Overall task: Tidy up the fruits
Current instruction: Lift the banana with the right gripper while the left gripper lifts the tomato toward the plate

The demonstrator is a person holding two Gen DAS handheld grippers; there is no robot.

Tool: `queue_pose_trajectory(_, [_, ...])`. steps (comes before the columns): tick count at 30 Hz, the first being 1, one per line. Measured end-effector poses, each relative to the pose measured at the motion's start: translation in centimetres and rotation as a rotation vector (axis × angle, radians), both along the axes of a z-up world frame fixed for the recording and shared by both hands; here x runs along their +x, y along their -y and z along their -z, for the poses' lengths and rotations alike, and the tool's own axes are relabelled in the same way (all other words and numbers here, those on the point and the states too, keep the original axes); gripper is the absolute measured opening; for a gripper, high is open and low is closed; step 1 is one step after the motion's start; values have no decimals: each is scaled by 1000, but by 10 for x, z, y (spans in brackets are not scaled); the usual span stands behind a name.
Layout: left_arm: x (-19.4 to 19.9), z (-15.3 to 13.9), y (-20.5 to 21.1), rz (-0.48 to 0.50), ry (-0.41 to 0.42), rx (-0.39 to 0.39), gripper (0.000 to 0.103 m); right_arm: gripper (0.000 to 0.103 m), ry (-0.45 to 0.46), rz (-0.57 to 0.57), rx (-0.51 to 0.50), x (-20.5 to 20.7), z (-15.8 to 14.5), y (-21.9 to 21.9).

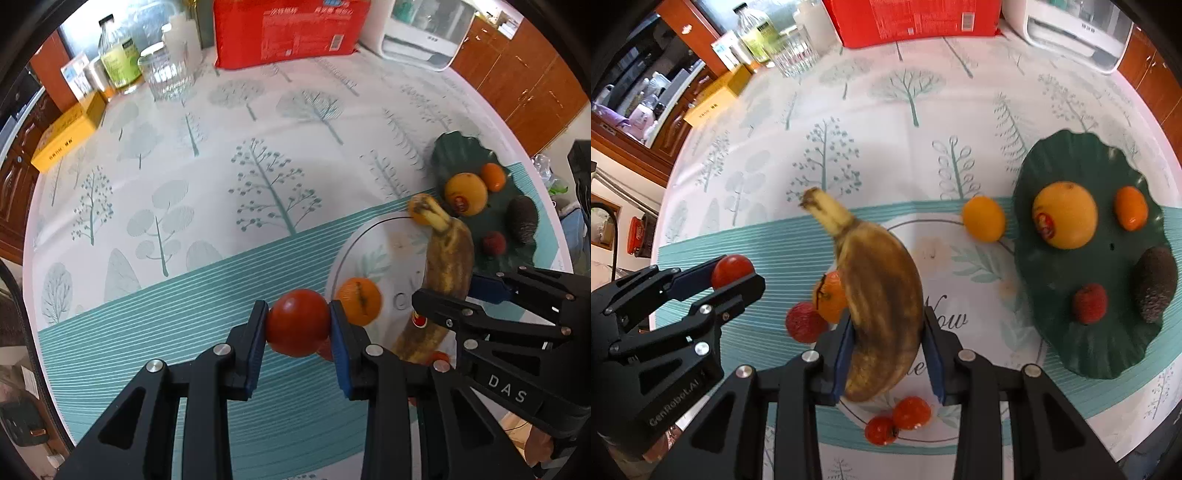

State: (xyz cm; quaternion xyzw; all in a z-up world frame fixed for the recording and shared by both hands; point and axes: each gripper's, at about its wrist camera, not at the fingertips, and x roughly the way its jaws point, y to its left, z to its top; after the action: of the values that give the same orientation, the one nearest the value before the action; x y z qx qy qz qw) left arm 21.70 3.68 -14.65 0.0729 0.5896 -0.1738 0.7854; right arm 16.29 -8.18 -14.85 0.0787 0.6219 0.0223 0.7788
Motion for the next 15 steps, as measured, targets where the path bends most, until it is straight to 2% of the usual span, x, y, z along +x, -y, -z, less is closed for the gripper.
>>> queue_pose_trajectory(7, [-13,-24,13,18,31,-18,31,35,58,11,8,-12,-35,22])
queue_pose_trajectory(12, [-20,-28,31,39,20,-24,31,35,71,40,-11,-26,-52,47])
queue_pose_trajectory(15, [-25,-30,51,72,19,-21,31,35,69,65,-54,-38,-61,70])
